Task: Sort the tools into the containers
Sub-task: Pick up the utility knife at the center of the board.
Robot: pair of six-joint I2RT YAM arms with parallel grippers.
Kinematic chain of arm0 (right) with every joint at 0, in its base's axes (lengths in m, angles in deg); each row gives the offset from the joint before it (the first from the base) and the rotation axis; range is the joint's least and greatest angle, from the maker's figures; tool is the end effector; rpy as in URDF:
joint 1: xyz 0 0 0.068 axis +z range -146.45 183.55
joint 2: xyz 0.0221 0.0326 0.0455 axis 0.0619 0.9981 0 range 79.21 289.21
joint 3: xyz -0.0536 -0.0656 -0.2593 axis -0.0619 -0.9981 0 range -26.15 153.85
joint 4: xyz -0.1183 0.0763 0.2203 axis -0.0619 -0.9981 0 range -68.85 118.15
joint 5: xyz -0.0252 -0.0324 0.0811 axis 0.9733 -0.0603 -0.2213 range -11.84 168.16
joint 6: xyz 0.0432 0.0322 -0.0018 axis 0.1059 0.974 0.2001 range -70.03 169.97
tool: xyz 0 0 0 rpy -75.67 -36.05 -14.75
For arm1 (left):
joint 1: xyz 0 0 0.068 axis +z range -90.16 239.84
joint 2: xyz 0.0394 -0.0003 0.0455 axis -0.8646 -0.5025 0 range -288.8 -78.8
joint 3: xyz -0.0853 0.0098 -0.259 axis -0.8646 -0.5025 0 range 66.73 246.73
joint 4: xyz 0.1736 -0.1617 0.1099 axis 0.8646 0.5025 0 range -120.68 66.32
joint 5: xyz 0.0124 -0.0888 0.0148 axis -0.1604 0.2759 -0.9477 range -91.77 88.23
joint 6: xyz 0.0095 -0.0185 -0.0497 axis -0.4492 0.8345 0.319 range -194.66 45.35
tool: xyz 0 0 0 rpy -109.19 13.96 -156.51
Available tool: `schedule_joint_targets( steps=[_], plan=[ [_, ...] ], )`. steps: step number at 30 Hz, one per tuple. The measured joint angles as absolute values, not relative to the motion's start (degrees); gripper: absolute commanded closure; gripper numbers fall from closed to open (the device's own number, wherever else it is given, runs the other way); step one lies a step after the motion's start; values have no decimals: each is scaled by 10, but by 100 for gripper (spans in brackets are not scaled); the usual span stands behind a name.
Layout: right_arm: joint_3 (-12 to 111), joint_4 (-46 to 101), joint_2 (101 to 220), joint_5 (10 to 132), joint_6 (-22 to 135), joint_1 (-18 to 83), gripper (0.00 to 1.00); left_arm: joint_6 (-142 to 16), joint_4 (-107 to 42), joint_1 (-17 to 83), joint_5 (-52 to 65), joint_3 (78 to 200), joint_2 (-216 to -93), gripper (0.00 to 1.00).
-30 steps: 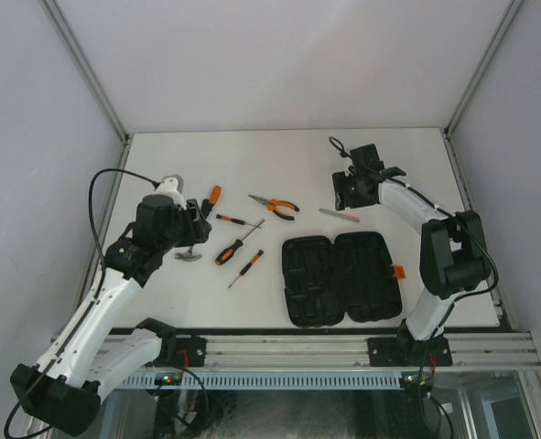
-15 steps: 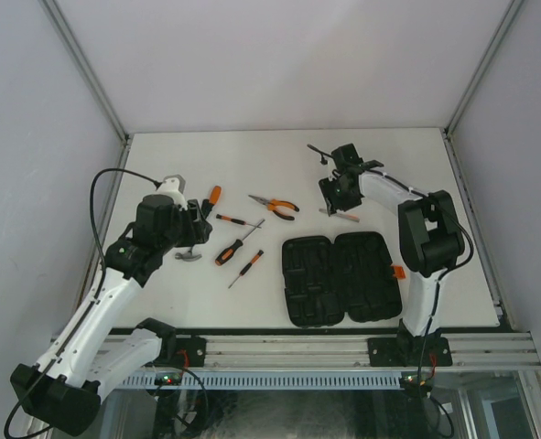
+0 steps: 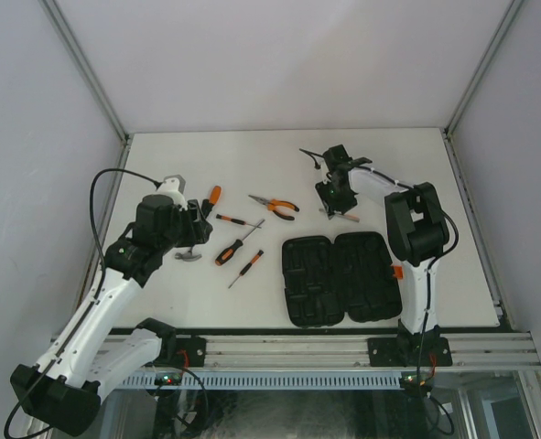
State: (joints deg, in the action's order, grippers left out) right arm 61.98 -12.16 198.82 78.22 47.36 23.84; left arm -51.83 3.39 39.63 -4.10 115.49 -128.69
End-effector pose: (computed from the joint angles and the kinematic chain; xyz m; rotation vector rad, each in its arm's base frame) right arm 0.3986 0.1474 0.1622 -0.5608 2.7703 0.0681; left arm 0.1747 -0.0627 0.3076 -0.0737 2.2090 -0.3784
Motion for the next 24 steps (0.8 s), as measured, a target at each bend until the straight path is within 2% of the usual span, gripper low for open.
schedule_joint_targets(
  steps=[11,17,24],
  plan=[
    [632,-128,1997,792,504,222,85,-518,34,396,-41,1155,-1286,44],
    [626,-107,1997,787,553,192,94,-518,34,396,-41,1155,-1286,45],
    [578,-62,1958,774,581,179,96,-518,34,396,-41,1155,-1286,45]
  ],
)
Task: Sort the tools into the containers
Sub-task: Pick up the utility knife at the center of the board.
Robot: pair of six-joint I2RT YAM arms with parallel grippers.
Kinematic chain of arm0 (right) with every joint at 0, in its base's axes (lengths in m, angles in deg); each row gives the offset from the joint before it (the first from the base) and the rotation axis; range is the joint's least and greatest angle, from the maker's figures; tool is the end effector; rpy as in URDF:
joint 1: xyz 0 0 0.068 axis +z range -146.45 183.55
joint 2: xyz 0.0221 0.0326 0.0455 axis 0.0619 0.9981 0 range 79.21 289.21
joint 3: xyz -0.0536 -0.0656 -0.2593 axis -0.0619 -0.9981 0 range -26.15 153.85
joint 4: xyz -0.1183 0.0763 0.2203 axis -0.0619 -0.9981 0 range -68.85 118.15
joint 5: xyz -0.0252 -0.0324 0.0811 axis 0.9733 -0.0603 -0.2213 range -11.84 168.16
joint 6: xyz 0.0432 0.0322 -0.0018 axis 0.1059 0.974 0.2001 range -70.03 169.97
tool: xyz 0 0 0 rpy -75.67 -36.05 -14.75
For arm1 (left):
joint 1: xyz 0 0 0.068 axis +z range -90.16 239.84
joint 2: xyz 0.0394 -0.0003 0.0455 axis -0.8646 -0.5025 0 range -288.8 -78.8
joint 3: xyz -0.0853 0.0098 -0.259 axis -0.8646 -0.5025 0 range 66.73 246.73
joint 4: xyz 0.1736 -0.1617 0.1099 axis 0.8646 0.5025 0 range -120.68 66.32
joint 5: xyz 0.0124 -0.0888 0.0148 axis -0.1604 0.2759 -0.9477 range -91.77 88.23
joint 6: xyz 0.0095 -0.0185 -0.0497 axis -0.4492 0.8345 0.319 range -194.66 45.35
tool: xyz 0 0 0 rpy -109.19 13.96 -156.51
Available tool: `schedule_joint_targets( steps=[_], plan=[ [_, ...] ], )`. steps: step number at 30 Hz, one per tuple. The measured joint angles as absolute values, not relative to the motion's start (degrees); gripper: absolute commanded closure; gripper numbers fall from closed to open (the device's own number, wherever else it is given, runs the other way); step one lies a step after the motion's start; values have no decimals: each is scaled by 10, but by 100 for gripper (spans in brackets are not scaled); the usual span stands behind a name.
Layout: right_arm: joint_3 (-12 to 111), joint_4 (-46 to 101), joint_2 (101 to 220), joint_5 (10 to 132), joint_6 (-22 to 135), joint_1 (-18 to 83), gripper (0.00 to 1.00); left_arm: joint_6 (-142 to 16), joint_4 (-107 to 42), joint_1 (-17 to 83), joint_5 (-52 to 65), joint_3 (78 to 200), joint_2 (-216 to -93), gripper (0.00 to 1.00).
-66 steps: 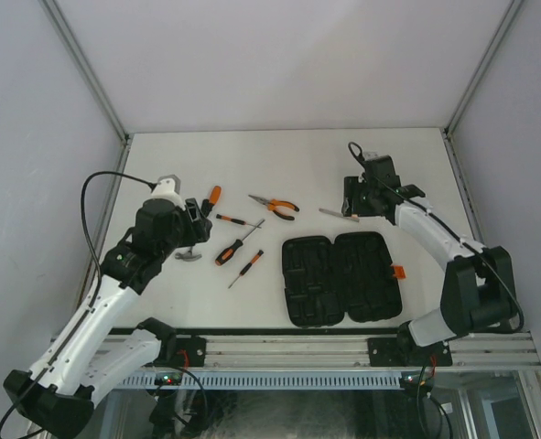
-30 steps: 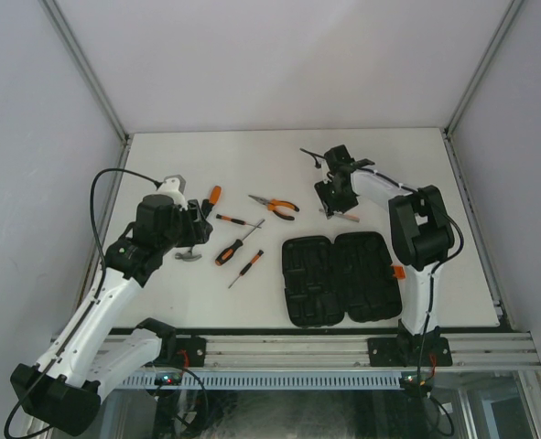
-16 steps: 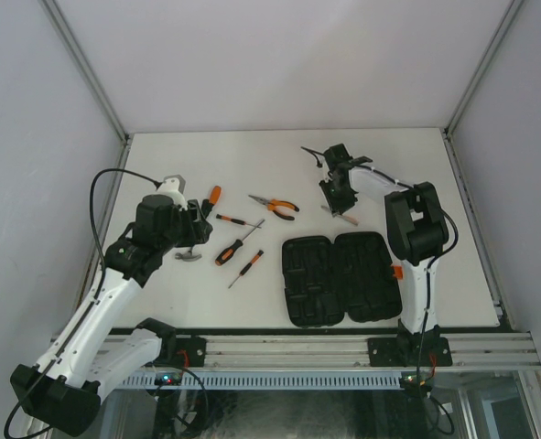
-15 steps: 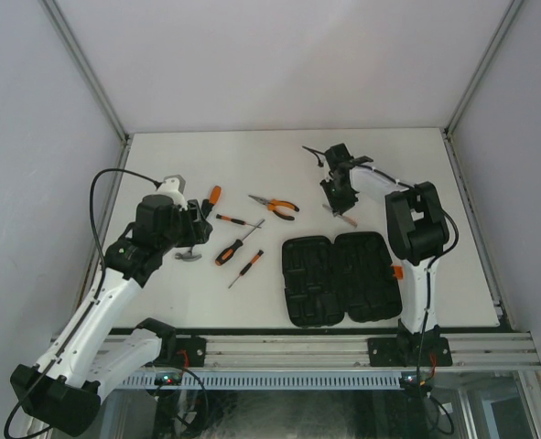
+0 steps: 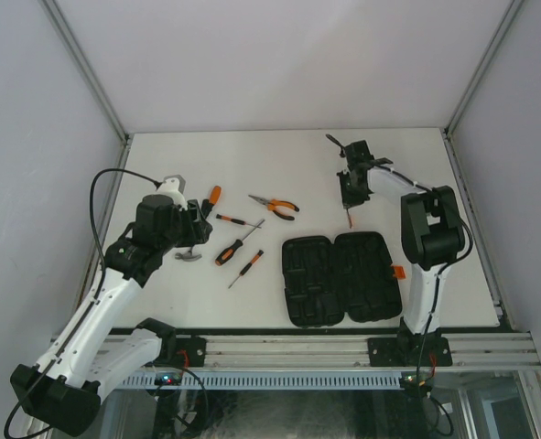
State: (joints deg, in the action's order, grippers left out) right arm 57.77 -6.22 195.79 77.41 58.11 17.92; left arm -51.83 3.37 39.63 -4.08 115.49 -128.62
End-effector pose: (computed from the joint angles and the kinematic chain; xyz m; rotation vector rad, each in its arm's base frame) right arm 0.4063 0.1046 0.1671 -0.1529 2.7438 0.1266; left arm 0.1745 -0.0626 0.3078 -0.0735 2.2075 -0.3793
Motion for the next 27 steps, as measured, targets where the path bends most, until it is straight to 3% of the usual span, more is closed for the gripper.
schedule_joint_targets(
  steps=[15,27],
  plan=[
    [492,28,1807,772,588,185,98,-518,34,396,-41,1155,-1286,45],
    [314,91,1594,607,631,187,100,-518,29,397,-22,1155,-1270,44]
  ],
)
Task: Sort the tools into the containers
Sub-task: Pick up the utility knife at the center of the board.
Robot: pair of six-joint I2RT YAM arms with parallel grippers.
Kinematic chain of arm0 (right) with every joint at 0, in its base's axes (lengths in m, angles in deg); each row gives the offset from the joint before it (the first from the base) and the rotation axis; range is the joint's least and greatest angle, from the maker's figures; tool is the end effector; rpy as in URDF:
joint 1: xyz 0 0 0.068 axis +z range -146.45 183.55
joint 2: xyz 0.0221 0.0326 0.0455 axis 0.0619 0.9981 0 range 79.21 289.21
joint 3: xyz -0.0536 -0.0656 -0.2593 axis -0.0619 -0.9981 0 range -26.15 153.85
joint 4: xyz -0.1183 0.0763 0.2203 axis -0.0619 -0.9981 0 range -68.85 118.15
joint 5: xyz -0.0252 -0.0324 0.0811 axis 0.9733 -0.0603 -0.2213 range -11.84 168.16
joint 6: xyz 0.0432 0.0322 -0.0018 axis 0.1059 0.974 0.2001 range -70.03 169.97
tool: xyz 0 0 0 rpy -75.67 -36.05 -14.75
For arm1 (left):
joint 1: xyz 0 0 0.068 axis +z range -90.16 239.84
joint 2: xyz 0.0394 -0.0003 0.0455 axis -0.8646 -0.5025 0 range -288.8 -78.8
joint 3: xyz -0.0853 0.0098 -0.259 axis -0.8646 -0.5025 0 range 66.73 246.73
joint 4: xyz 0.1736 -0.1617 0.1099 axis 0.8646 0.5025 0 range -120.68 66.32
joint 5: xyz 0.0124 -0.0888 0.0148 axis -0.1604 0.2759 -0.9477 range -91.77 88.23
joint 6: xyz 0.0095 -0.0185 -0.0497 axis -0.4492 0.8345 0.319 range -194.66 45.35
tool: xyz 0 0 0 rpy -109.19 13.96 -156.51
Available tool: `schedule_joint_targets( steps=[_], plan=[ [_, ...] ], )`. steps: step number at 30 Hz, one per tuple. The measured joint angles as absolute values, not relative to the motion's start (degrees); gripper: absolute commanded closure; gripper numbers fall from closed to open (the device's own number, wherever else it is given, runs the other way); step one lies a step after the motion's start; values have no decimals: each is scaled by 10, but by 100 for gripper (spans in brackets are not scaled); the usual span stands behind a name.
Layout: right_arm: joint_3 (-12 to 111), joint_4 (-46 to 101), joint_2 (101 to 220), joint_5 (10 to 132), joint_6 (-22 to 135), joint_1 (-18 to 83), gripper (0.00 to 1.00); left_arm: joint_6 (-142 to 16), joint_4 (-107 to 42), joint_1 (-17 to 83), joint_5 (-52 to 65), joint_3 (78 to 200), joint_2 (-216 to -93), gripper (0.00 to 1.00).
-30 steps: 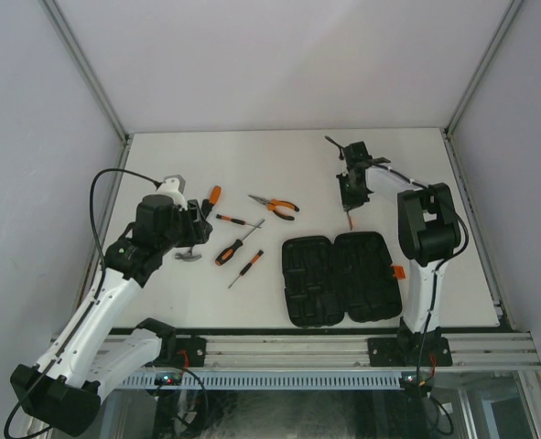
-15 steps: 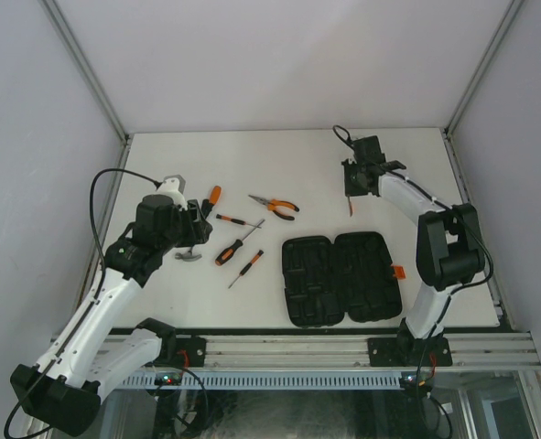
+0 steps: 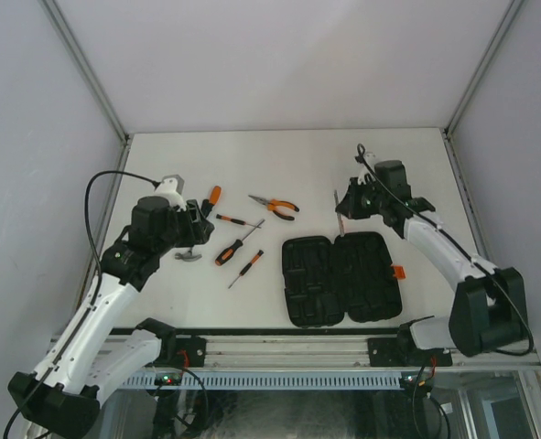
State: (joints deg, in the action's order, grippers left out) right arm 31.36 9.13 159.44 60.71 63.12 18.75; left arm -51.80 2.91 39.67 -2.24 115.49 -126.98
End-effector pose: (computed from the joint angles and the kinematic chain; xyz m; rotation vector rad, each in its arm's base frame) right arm 0.2915 0.0903 0.2626 -0.2016 2.3245 0.6017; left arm 0.1693 -0.0618 0.3132 -0.0559 2.1771 -0.4253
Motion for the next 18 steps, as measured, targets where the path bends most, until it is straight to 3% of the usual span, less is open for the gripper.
schedule_joint_targets(
  steps=[9,18],
  plan=[
    [173,194,1418,458,705,263,100,-495,-15,353,18,1143,-1214,42],
    [145,278,1342,493,771,424,100,-425,-81,264,19,1143,-1176,39]
  ],
)
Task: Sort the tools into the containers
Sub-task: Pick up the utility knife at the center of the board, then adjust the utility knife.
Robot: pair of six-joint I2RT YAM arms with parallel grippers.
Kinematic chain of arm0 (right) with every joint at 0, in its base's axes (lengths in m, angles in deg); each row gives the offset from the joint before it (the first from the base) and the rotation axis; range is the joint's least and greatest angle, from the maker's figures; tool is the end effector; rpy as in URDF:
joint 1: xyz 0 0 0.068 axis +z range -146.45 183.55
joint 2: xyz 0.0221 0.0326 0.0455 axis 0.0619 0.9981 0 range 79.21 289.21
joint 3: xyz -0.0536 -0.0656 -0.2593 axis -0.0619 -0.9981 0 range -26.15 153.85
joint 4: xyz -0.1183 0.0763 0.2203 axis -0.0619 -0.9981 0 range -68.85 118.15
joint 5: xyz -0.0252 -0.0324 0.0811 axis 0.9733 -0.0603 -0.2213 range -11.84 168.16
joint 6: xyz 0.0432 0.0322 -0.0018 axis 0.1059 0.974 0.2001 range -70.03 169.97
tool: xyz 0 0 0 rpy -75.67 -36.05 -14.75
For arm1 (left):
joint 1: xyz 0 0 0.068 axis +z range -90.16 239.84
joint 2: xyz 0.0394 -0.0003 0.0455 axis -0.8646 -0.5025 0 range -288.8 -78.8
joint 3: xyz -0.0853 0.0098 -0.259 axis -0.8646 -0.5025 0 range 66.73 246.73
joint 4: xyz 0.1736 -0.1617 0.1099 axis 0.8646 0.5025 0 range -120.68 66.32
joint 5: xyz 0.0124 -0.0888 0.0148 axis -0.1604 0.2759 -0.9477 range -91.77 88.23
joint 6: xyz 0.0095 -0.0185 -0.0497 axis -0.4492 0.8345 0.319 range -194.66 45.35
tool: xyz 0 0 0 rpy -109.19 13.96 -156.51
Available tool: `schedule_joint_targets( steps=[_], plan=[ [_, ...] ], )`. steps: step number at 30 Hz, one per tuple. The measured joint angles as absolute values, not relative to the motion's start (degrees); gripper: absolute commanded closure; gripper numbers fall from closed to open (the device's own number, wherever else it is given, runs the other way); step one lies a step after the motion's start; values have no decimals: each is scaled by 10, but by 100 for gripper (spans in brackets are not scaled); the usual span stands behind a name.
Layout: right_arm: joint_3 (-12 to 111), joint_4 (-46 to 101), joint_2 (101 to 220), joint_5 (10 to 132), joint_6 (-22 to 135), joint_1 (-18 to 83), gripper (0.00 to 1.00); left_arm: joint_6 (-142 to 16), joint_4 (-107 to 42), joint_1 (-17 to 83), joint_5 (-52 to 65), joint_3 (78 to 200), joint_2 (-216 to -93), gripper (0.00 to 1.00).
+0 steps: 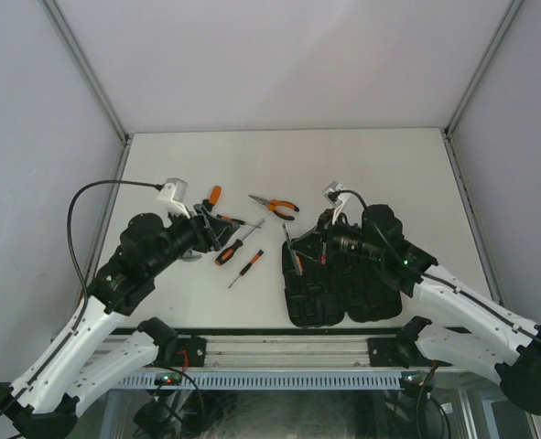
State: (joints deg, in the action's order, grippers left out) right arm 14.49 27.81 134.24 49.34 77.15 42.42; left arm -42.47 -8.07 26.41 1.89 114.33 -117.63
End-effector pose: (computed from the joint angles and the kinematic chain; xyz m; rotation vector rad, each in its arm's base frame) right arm 0.1626 0.1531 0.3004 -0.5831 1.9013 1.2401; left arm 0.1270 -0.0865 0.3496 0.0682 1.8984 -0.8572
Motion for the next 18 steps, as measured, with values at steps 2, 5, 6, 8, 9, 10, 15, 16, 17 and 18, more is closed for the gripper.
schedule_joint_targets(
  steps=[2,5,6,8,9,10,15,16,17,18],
  plan=[
    [143,300,1338,510,789,447,100,-411,-96,249,19,1143,-1176,39],
    [139,344,1337,537,825,474,100,-394,-113,219,14,1143,-1178,39],
    [139,347,1337,539,829,481,100,-391,-117,212,14,1143,-1179,39],
    [139,368,1338,554,852,493,100,-383,-126,196,9,1143,-1182,39],
    [139,378,1340,562,864,498,100,-377,-128,190,4,1143,-1183,39],
    [139,387,1341,572,874,503,100,-371,-130,185,0,1143,-1184,38],
    [141,384,1356,649,904,540,100,-340,-144,174,-22,1143,-1192,36],
    [146,373,1363,671,906,551,100,-335,-147,171,-27,1143,-1194,36],
    [149,365,1371,690,908,560,100,-330,-151,167,-33,1143,-1198,35],
    [155,355,1378,709,909,570,100,-327,-153,163,-36,1143,-1201,35]
  ],
)
